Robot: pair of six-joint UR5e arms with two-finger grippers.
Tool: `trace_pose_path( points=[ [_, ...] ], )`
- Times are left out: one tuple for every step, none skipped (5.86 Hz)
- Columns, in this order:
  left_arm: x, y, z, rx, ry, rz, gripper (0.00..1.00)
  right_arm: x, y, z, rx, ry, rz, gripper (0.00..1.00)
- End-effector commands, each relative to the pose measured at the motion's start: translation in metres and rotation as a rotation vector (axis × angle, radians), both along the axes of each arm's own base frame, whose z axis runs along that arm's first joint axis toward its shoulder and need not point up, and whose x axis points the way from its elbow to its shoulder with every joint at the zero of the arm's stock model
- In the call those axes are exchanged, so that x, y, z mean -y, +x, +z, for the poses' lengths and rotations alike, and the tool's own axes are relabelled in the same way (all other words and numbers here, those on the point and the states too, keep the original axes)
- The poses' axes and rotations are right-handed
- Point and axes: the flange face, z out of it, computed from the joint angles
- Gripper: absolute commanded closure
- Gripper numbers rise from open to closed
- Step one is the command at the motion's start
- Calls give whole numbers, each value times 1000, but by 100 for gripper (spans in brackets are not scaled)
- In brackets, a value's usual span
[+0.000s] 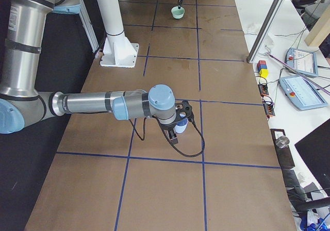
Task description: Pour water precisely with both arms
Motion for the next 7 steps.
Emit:
trace_pose_path(
  points=[
    [1,-3,27,21,-27,7,100,-1,1,-7,0,13,1,0],
    [3,-9,42,32,-46,-4,97,-1,1,-10,0,19,1,0],
    [5,-15,52,43,-64,-16,67,-1,0,-11,2,21,1,0],
    [15,-43,54,43,-71,-78,1,-2,2,-14,1,25,6,0],
    [25,-85,44,6,-82,-157,0,-1,0,-14,2,26,2,0],
    [32,-123,35,-27,-80,-227,0,0,0,-13,5,21,0,0],
    [32,-143,11,-76,-59,-256,0,0,3,-12,6,-20,7,0]
  ],
)
